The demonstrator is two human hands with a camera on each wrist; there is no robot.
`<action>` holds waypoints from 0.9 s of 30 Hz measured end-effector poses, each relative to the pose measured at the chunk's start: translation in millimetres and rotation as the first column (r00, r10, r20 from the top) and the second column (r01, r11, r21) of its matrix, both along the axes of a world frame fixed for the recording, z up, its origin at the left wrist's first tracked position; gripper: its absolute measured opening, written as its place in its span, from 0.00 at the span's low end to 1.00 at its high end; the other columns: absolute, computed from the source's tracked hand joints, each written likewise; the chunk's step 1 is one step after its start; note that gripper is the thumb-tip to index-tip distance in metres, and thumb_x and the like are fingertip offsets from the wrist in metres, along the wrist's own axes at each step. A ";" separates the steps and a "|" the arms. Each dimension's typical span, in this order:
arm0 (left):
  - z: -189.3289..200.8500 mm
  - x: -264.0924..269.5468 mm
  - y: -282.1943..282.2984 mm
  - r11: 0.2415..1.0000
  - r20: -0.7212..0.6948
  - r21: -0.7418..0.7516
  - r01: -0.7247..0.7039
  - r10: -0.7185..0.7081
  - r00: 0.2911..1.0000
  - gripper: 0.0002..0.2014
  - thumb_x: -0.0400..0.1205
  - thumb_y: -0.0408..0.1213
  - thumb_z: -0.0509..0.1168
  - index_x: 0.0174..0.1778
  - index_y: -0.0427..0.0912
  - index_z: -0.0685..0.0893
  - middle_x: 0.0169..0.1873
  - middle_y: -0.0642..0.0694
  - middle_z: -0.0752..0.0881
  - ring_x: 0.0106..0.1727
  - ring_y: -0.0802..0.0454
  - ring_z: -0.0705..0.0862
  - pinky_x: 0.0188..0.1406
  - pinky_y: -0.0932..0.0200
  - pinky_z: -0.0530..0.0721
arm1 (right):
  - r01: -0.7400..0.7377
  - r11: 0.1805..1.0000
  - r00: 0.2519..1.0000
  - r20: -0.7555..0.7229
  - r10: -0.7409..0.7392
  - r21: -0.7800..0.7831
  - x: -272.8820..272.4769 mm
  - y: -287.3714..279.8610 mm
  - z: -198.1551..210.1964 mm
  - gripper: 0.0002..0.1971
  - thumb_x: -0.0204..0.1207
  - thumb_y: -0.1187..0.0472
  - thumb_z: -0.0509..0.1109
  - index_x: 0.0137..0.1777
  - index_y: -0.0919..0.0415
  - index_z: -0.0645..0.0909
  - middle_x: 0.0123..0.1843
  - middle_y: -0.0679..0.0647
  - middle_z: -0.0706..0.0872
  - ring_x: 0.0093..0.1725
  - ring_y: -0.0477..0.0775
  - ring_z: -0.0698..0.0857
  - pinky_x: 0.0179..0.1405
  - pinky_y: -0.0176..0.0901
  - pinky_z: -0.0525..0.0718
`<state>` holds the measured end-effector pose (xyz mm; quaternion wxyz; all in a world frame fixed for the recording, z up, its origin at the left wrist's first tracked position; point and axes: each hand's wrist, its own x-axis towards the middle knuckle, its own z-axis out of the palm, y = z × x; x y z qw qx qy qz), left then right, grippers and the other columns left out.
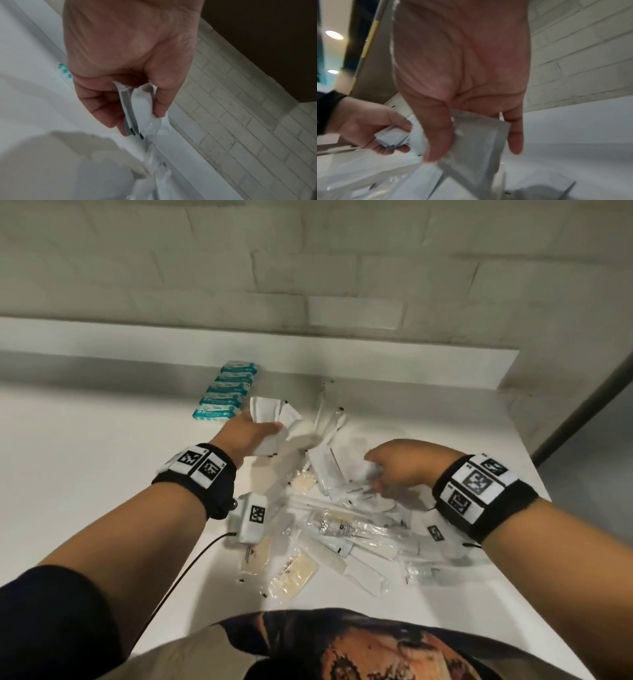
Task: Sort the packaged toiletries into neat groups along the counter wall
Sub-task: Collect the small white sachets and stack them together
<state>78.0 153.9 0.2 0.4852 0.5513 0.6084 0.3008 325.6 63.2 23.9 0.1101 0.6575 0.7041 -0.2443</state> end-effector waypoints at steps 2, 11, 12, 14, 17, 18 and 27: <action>-6.4 -7.5 -4.2 0.998 -0.017 -0.053 -0.019 0.018 1.000 0.28 0.69 0.51 0.75 0.59 0.36 0.83 0.51 0.39 0.88 0.51 0.40 0.88 0.55 0.47 0.86 | 0.046 0.991 0.999 0.005 -0.046 0.124 -9.2 9.7 5.5 0.22 0.79 0.54 0.68 0.71 0.60 0.75 0.65 0.55 0.82 0.59 0.55 0.82 0.55 0.46 0.81; -12.7 -27.7 -35.0 0.968 0.317 -0.249 -0.015 0.097 0.944 0.16 0.78 0.38 0.72 0.59 0.36 0.81 0.54 0.35 0.87 0.57 0.40 0.86 0.52 0.46 0.86 | 0.322 0.945 0.944 -0.102 -0.315 0.058 -78.4 38.8 -35.5 0.39 0.68 0.51 0.79 0.74 0.65 0.64 0.65 0.61 0.82 0.60 0.61 0.84 0.56 0.48 0.83; -13.8 -32.2 -37.5 0.964 0.370 -0.265 0.008 0.094 0.924 0.11 0.80 0.36 0.70 0.56 0.37 0.82 0.50 0.37 0.88 0.55 0.43 0.86 0.53 0.47 0.86 | 0.364 0.931 0.926 -0.122 -0.358 0.031 -79.2 41.3 -36.2 0.44 0.68 0.55 0.80 0.77 0.66 0.58 0.66 0.62 0.81 0.62 0.62 0.83 0.53 0.47 0.82; -14.9 -37.3 -42.1 0.954 0.465 -0.295 0.056 0.092 0.881 0.05 0.80 0.34 0.69 0.50 0.39 0.84 0.44 0.41 0.89 0.50 0.47 0.87 0.49 0.50 0.87 | 0.396 0.918 0.912 -0.119 -0.392 0.012 -74.0 39.0 -30.0 0.41 0.69 0.59 0.79 0.75 0.69 0.60 0.66 0.63 0.81 0.63 0.62 0.83 0.48 0.45 0.80; -7.9 -42.6 -48.2 0.952 0.531 -0.297 0.067 0.107 0.841 0.05 0.81 0.36 0.68 0.50 0.40 0.85 0.39 0.44 0.90 0.48 0.47 0.88 0.52 0.48 0.87 | 0.373 0.920 0.926 -0.114 -0.360 0.118 -60.7 37.9 -13.9 0.21 0.72 0.62 0.76 0.65 0.67 0.78 0.61 0.62 0.85 0.58 0.61 0.85 0.54 0.45 0.85; -5.3 -41.8 -49.7 0.955 0.555 -0.291 0.063 0.115 0.824 0.06 0.82 0.37 0.67 0.51 0.40 0.85 0.40 0.44 0.90 0.50 0.45 0.88 0.56 0.45 0.86 | 0.425 0.895 0.894 -0.218 -0.391 0.137 -56.5 38.6 -6.5 0.16 0.72 0.64 0.75 0.59 0.63 0.81 0.56 0.60 0.86 0.52 0.60 0.87 0.49 0.47 0.87; 58.8 -20.7 -72.6 0.938 0.717 -0.023 0.346 -0.226 0.660 0.15 0.83 0.42 0.63 0.65 0.46 0.83 0.59 0.40 0.88 0.58 0.42 0.88 0.51 0.43 0.90 | 0.526 0.834 0.488 -0.862 -0.134 0.168 -108.9 7.1 70.6 0.08 0.70 0.68 0.78 0.45 0.60 0.82 0.36 0.51 0.87 0.29 0.43 0.84 0.25 0.32 0.79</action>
